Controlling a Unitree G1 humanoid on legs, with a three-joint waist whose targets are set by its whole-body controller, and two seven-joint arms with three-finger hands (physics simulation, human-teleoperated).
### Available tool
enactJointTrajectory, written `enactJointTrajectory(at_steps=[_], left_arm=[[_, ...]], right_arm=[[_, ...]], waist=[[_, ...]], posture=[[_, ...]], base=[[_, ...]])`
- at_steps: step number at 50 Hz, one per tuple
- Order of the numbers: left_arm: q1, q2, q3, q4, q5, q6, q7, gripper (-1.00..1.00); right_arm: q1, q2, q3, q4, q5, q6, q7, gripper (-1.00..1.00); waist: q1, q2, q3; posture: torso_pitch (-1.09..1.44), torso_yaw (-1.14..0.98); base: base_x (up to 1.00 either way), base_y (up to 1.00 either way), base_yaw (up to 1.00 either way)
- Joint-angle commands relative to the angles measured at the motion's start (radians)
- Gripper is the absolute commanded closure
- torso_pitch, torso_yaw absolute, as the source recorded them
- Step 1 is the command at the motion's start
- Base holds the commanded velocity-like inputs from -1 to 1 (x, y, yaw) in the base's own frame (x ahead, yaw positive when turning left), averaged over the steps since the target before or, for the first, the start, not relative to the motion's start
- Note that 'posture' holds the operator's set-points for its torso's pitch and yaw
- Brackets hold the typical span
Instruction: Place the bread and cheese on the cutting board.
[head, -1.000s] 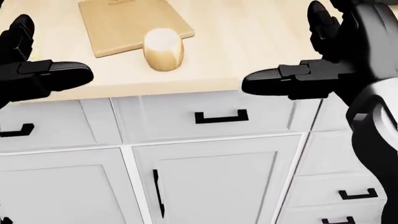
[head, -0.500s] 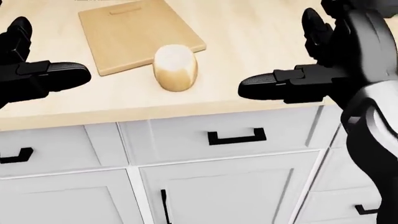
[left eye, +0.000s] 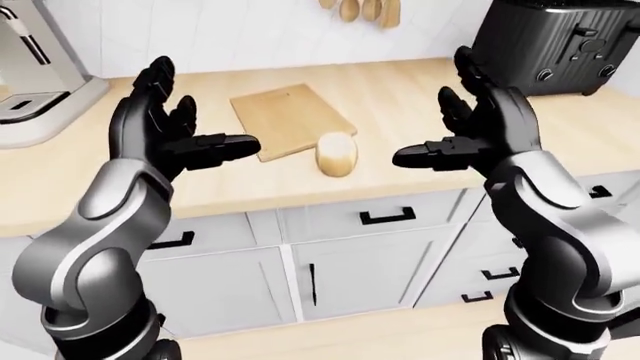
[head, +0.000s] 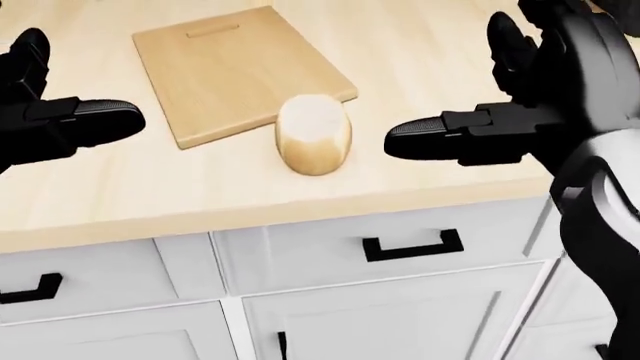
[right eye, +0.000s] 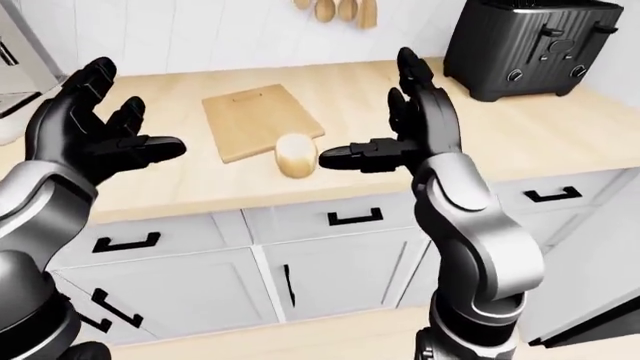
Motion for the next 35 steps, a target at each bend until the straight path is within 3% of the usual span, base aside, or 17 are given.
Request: enactJointTrajectory(at_steps=[1,5,7,8,9,10,12,16,18,20,21,22,25,29,31,33,35], left_arm=[[-0.031,0.009,0.0,-0.028,-0.006,-0.039,-0.008,-1.0],[-0.031,0.008,-0.004,-0.021,-0.002,-0.046,-0.012,-1.0],[-0.033,0.009,-0.001,-0.02,-0.003,-0.045,-0.012,-1.0],[-0.033,0.009,-0.001,-0.02,-0.003,-0.044,-0.012,-1.0],[-0.031,0.008,-0.004,-0.019,-0.001,-0.047,-0.013,-1.0],[-0.031,0.008,-0.004,-0.019,-0.001,-0.047,-0.013,-1.0],[-0.031,0.008,-0.003,-0.019,0.0,-0.049,-0.014,-1.0],[-0.027,0.008,-0.001,-0.021,0.0,-0.051,-0.015,-1.0],[-0.025,0.007,-0.001,-0.022,-0.001,-0.051,-0.015,-1.0],[-0.026,0.007,0.0,-0.023,-0.002,-0.049,-0.013,-1.0],[-0.026,0.008,0.001,-0.024,-0.003,-0.049,-0.014,-1.0],[-0.023,0.008,-0.001,-0.021,0.0,-0.054,-0.016,-1.0],[-0.022,0.007,-0.003,-0.018,0.003,-0.057,-0.018,-1.0],[-0.026,0.008,0.0,-0.022,-0.002,-0.05,-0.015,-1.0],[-0.027,0.008,-0.001,-0.019,0.0,-0.052,-0.015,-1.0],[-0.027,0.008,-0.001,-0.021,-0.002,-0.05,-0.014,-1.0],[-0.031,0.009,0.002,-0.027,-0.007,-0.041,-0.009,-1.0]], right_arm=[[-0.032,-0.014,-0.02,-0.025,-0.009,-0.041,-0.005,-1.0],[-0.032,-0.012,-0.016,-0.025,-0.009,-0.04,-0.007,-1.0],[-0.03,-0.012,-0.017,-0.024,-0.009,-0.042,-0.006,-1.0],[-0.03,-0.013,-0.017,-0.024,-0.009,-0.043,-0.006,-1.0],[-0.028,-0.013,-0.018,-0.022,-0.01,-0.045,-0.005,-1.0],[-0.032,-0.013,-0.019,-0.025,-0.008,-0.039,-0.008,-1.0],[-0.031,-0.014,-0.019,-0.024,-0.008,-0.042,-0.007,-1.0],[-0.031,-0.013,-0.016,-0.026,-0.009,-0.04,-0.009,-1.0],[-0.032,-0.013,-0.02,-0.03,-0.007,-0.035,-0.01,-1.0],[-0.028,-0.013,-0.016,-0.024,-0.01,-0.045,-0.008,-1.0],[-0.029,-0.012,-0.014,-0.026,-0.01,-0.042,-0.009,-1.0],[-0.029,-0.012,-0.014,-0.024,-0.011,-0.043,-0.008,-1.0],[-0.028,-0.011,-0.012,-0.022,-0.013,-0.045,-0.007,-1.0],[-0.029,-0.011,-0.015,-0.027,-0.013,-0.041,-0.005,-1.0],[-0.028,-0.01,-0.012,-0.021,-0.016,-0.047,-0.004,-1.0],[-0.028,-0.01,-0.013,-0.024,-0.016,-0.043,-0.005,-1.0],[-0.029,-0.009,-0.012,-0.023,-0.016,-0.044,-0.004,-1.0]], waist=[[-0.004,0.001,-0.02],[-0.001,-0.046,-0.016],[0.001,-0.105,-0.03],[-0.007,-0.056,-0.021],[-0.002,-0.077,-0.023],[-0.005,-0.077,-0.027],[-0.003,-0.067,-0.031],[-0.003,-0.026,-0.01],[-0.008,0.013,-0.011],[-0.01,0.091,-0.031],[-0.004,0.037,-0.018],[-0.008,0.054,-0.017],[-0.005,0.027,-0.024],[-0.006,-0.013,-0.014],[-0.005,-0.04,-0.013],[-0.003,-0.09,-0.021],[-0.009,-0.071,-0.017]], posture=[[0.0,0.0],[0.0,0.0],[0.0,0.0],[0.0,0.0],[0.0,0.0],[0.0,0.0],[0.0,0.0],[0.0,0.0],[0.0,0.0],[0.0,0.0],[0.0,0.0],[0.0,0.0],[0.0,0.0],[0.0,0.0],[0.0,0.0],[0.0,0.0],[0.0,0.0]], base=[[0.0,0.14,0.0],[0.0,0.15,0.0],[0.0,0.14,0.0],[0.0,0.15,0.0],[0.0,0.14,0.0],[0.0,0.15,0.0],[0.0,0.14,0.0],[0.0,0.15,0.0],[0.0,0.15,0.0],[0.0,0.15,0.0],[0.0,0.15,0.0],[0.0,0.15,0.0],[0.0,0.15,0.0],[0.0,0.14,0.0],[0.0,0.15,0.0],[0.0,0.14,0.0],[0.0,0.14,0.0]])
